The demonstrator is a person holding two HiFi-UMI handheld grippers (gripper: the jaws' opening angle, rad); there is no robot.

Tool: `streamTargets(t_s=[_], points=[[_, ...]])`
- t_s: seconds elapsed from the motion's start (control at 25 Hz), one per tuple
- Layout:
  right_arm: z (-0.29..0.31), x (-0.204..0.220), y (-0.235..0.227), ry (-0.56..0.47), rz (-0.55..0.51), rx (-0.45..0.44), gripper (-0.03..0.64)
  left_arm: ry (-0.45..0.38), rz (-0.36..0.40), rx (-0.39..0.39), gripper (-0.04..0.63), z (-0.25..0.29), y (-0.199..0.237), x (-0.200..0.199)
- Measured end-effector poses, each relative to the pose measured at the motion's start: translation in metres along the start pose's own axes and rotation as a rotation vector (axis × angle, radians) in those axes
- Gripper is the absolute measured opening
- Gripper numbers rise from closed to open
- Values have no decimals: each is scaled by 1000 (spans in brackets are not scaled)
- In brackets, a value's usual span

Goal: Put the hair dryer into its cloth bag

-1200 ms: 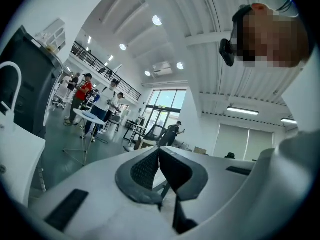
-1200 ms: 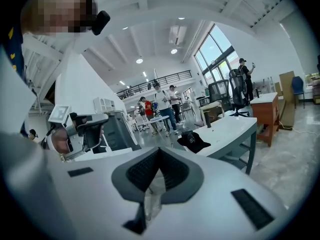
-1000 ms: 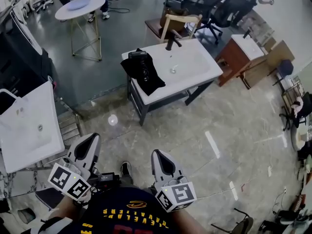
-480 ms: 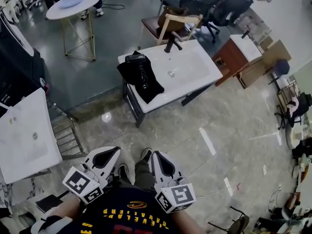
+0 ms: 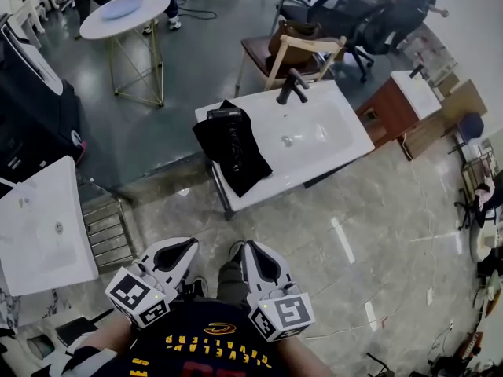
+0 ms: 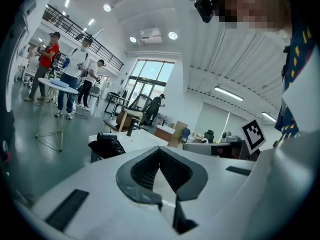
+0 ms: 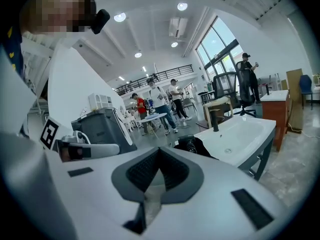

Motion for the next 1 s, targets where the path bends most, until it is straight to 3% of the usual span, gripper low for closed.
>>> streamTargets(t_s=[0.52,1.0], points=[[74,-38,-116,64,16,-83,8,-35,0,-86,3,113,14,-45],[158,-19,-170,176,48,-104,8,-15,12,-220,3,142,61,-60]])
Point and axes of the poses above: the fingertips, and each gripper's own axes: z forward along the fingers, y to its left, x out of its underside, the point moved 9 cm from there along -z, backward along the fingers, and after that the axes turned 5 degrees about -z, right-handed, at the moved point
